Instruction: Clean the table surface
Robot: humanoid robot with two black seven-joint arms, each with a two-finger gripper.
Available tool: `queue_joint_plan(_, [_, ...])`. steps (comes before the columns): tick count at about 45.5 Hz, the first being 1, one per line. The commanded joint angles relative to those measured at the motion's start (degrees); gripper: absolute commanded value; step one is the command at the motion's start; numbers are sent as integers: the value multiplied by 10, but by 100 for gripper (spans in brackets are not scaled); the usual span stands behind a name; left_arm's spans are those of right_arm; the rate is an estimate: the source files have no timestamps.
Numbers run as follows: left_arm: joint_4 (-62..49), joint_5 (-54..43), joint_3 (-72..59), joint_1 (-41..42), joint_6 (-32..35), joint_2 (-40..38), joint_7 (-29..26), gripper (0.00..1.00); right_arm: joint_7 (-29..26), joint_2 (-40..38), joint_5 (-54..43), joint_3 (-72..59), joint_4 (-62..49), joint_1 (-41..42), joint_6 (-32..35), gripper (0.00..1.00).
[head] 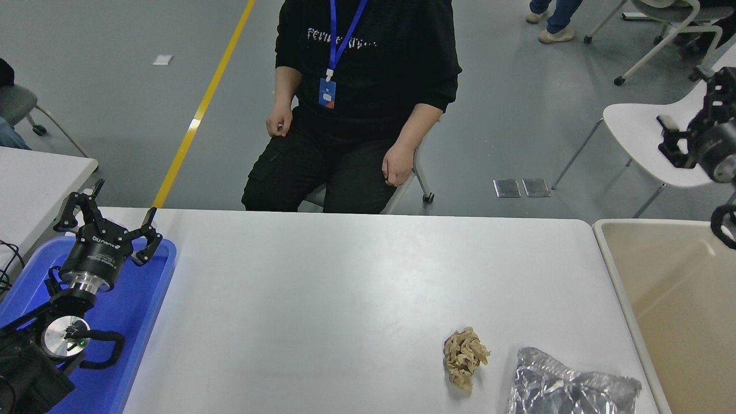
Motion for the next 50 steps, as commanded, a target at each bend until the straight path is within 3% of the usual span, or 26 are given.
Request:
queue_joint_plan(1, [0, 1, 0, 0, 0, 0, 0, 100, 0, -12, -121, -227, 6, 123, 3, 99])
queue_joint_plan(15, [0, 1, 0, 0, 0, 0, 0, 100, 4, -1, -343, -299, 8, 194, 96, 99])
queue_joint_plan(26, [0, 1, 0, 0, 0, 0, 0, 100, 37, 3, -500, -307, 62, 223, 117, 99])
queue_joint_plan(40, [0, 0, 0, 0, 0, 0, 0, 100, 54, 3, -609, -360, 177, 221, 117, 99])
queue_joint_plan(50, [0, 0, 0, 0, 0, 0, 0, 100, 63, 3, -650, -416, 191, 195, 117, 99])
